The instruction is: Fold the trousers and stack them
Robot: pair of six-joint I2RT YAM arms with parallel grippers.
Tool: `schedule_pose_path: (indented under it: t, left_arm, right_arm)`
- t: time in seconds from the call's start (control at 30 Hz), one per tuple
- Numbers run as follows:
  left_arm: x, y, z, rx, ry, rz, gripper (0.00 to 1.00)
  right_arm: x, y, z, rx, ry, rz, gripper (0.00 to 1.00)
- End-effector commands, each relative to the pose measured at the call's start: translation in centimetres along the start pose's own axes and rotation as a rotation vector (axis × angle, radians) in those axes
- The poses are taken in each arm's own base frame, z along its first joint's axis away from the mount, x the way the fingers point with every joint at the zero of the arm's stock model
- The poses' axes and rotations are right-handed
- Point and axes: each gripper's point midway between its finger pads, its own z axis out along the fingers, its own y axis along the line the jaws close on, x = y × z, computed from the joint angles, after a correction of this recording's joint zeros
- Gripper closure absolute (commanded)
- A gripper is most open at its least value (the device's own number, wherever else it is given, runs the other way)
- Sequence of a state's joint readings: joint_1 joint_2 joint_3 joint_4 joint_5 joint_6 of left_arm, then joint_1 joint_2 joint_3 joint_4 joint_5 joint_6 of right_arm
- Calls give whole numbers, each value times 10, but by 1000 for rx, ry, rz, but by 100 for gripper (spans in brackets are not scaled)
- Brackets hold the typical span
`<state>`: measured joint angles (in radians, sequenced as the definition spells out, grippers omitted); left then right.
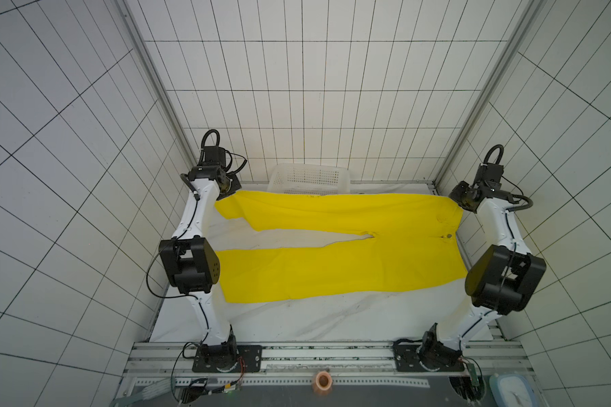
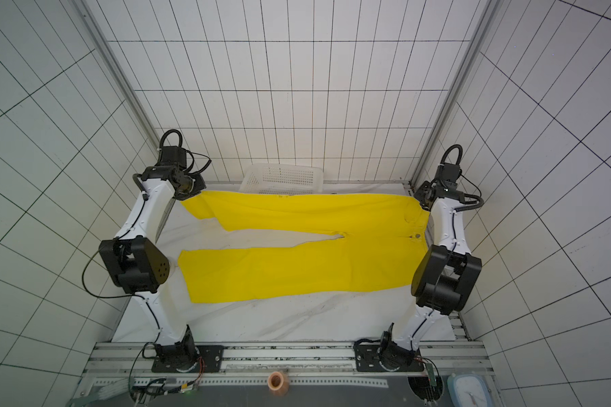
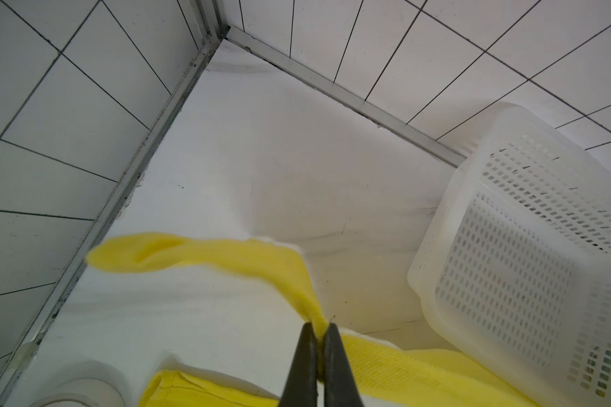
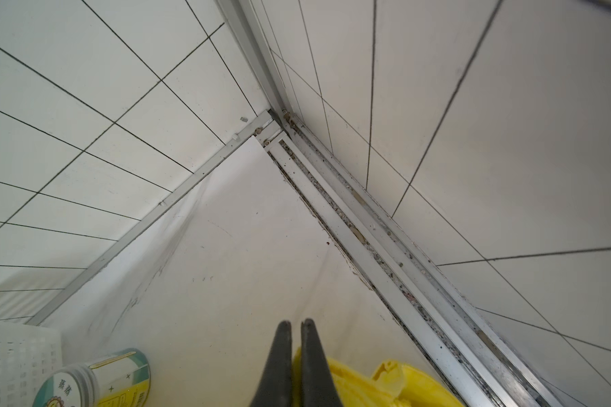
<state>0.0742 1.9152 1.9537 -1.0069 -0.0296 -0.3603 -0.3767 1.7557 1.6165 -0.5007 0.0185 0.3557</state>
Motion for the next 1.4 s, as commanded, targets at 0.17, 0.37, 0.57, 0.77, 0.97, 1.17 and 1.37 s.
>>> schedule_pose_path:
  t: [0.17, 0.37, 0.57, 0.77, 0.97, 1.17, 1.37]
  left_arm:
    - [13, 27, -29, -21, -62, 4, 100]
    - [30, 32, -35, -29, -25, -18, 100]
    - [72, 58, -45, -101, -4, -80, 100]
    - [127, 83, -53, -161, 39, -183, 100]
    - [183, 113, -55, -246, 75, -288, 100]
    - [228, 141, -49, -315, 142, -392, 100]
    - [264, 152, -26, -329, 208, -434, 100]
  right_arm:
    - [21, -19, -1, -15, 13, 45, 100]
    - [28, -27, -6, 5, 27, 67, 100]
    - [48, -65, -27, 70, 33, 163, 100]
    - [84, -112, -37, 162, 60, 287, 100]
    - [139, -162, -50, 319, 94, 369, 100]
    - [198, -194, -61, 449, 151, 413, 100]
    - [231, -210, -66, 532, 171, 442, 100]
